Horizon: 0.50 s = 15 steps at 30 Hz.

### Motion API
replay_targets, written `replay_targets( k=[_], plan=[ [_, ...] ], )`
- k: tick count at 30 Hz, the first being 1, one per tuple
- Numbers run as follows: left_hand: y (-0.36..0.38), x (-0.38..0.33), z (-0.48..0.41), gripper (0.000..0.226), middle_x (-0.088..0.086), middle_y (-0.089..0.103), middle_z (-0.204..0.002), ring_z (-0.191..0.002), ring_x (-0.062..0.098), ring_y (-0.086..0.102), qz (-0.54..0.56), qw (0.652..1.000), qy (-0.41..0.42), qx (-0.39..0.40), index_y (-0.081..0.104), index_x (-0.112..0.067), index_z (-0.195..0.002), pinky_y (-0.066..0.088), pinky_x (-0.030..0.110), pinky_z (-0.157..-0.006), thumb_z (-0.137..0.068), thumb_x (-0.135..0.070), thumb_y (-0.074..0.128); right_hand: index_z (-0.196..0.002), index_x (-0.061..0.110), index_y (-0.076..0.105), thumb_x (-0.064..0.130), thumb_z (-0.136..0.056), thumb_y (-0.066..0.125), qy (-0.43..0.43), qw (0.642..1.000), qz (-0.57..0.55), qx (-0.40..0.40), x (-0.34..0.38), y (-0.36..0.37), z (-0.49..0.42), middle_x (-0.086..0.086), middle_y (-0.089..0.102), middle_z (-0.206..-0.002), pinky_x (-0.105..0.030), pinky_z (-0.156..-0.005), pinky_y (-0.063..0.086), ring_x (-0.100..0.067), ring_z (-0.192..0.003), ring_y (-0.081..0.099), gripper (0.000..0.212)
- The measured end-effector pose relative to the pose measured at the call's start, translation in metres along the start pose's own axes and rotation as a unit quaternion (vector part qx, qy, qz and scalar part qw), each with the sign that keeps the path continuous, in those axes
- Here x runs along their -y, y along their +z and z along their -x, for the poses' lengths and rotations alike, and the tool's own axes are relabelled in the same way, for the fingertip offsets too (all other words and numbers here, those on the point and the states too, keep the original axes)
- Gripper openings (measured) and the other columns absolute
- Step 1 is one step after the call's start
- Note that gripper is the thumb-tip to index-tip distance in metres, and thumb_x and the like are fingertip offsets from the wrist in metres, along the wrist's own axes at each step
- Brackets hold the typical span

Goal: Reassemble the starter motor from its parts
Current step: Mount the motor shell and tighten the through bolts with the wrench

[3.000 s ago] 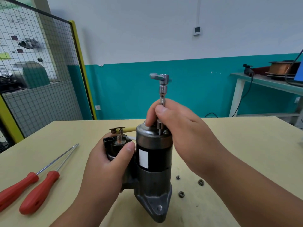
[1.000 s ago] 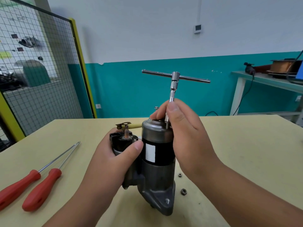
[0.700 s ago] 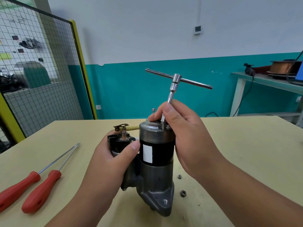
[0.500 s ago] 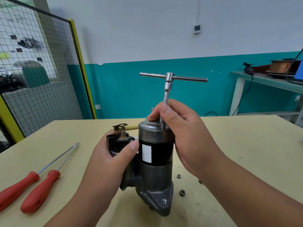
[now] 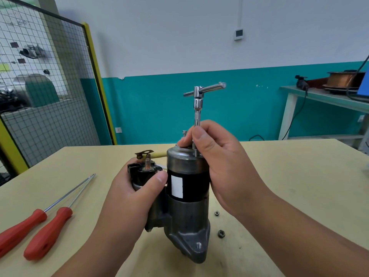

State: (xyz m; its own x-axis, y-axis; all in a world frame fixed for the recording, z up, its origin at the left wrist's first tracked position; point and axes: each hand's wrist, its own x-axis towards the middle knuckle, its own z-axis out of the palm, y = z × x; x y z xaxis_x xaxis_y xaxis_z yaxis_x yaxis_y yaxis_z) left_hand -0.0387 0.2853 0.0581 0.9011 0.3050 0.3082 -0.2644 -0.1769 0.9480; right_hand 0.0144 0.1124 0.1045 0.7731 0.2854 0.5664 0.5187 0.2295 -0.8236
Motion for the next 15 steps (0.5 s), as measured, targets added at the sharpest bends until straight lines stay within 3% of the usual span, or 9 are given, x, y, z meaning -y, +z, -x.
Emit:
replay_targets(
  k=[3, 5, 8, 12, 15],
  plan=[
    [0.0002, -0.0005, 0.0002, 0.042, -0.006, 0.077, -0.090, -0.084, 0.027, 0.078, 0.005, 1.000, -0.001, 0.003, 0.074, -0.044, -0.097, 0.057, 0.034, -0.046, -0.061, -0.065, 0.073, -0.085, 0.029, 0.069, 0.040, -0.100, 0.056, 0.005, 1.000, -0.011, -0.001, 0.0014, 0.0000, -0.0004, 0.006, 0.068, -0.086, -0.025, -0.081, 0.056, -0.006, -0.084, 0.064, 0.023],
    [0.0002, -0.0006, 0.0002, 0.045, -0.004, 0.078, -0.092, -0.088, 0.031, 0.078, 0.013, 1.000, -0.009, 0.004, 0.074, -0.042, -0.098, 0.061, 0.041, -0.051, -0.060, -0.064, 0.074, -0.089, 0.034, 0.072, 0.041, -0.098, 0.055, 0.012, 1.000, -0.023, -0.002, 0.0031, -0.0010, -0.0007, 0.003, 0.070, -0.087, -0.032, -0.083, 0.057, -0.012, -0.087, 0.067, 0.020],
    [0.0004, -0.0018, 0.0003, 0.046, -0.006, 0.077, -0.089, -0.088, 0.036, 0.077, -0.005, 1.000, -0.003, 0.001, 0.072, -0.043, -0.099, 0.053, 0.034, -0.047, -0.060, -0.067, 0.072, -0.094, 0.038, 0.073, 0.040, -0.099, 0.051, 0.018, 1.000, -0.016, 0.003, 0.0071, -0.0026, -0.0020, 0.000, 0.073, -0.088, -0.046, -0.091, 0.057, -0.021, -0.092, 0.070, 0.023],
    [0.0009, -0.0030, 0.0013, 0.043, -0.006, 0.077, -0.090, -0.085, 0.033, 0.079, -0.002, 1.000, 0.007, 0.003, 0.073, -0.044, -0.099, 0.062, 0.050, -0.053, -0.062, -0.066, 0.072, -0.089, 0.035, 0.072, 0.041, -0.101, 0.046, 0.014, 1.000, 0.002, 0.011, 0.0102, -0.0031, -0.0020, 0.002, 0.075, -0.087, -0.036, -0.083, 0.060, -0.016, -0.088, 0.071, 0.029],
    [0.0013, -0.0046, 0.0027, 0.040, -0.005, 0.076, -0.085, -0.073, 0.028, 0.078, 0.005, 1.000, 0.006, 0.004, 0.074, -0.043, -0.096, 0.058, 0.043, -0.045, -0.061, -0.063, 0.073, -0.086, 0.034, 0.072, 0.042, -0.099, 0.049, 0.013, 1.000, -0.008, 0.002, 0.0086, -0.0010, -0.0013, 0.003, 0.073, -0.084, -0.034, -0.080, 0.057, -0.013, -0.083, 0.069, 0.027]
  ],
)
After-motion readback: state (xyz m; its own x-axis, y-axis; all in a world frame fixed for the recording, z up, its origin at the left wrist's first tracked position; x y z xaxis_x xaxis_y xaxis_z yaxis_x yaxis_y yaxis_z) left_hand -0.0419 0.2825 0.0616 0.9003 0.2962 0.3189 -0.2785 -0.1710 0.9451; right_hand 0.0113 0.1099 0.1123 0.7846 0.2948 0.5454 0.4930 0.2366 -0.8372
